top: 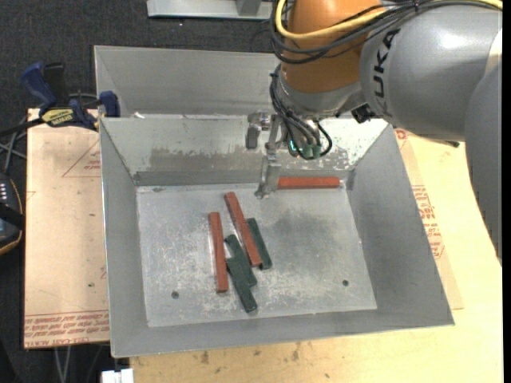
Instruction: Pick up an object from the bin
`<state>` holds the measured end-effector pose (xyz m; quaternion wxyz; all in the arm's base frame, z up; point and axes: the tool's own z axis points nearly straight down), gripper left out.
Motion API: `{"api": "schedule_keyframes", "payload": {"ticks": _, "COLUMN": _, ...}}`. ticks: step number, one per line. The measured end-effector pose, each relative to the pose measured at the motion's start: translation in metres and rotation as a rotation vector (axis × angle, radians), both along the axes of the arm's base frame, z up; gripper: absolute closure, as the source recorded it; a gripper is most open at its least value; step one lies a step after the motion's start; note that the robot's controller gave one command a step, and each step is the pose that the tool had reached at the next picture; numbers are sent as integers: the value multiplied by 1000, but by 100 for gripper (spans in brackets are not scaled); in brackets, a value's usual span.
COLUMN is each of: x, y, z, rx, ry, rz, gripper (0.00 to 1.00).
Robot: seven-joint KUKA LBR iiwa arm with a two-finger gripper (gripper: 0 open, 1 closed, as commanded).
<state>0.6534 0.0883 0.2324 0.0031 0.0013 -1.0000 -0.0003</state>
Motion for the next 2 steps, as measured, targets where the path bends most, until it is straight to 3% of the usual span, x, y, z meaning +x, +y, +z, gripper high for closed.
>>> {"api": "schedule_keyframes", "payload": {"ticks": 1, "x": 1, "y": -1, "z": 6, "rx": 1, "ry": -9, "rz": -2, "gripper": 0}}
{"api": "schedule_keyframes", "payload": {"ticks": 2, "x": -6, "y": -1, "z": -61, "rx": 1, "ry": -11, "rz": -96, "gripper": 0}}
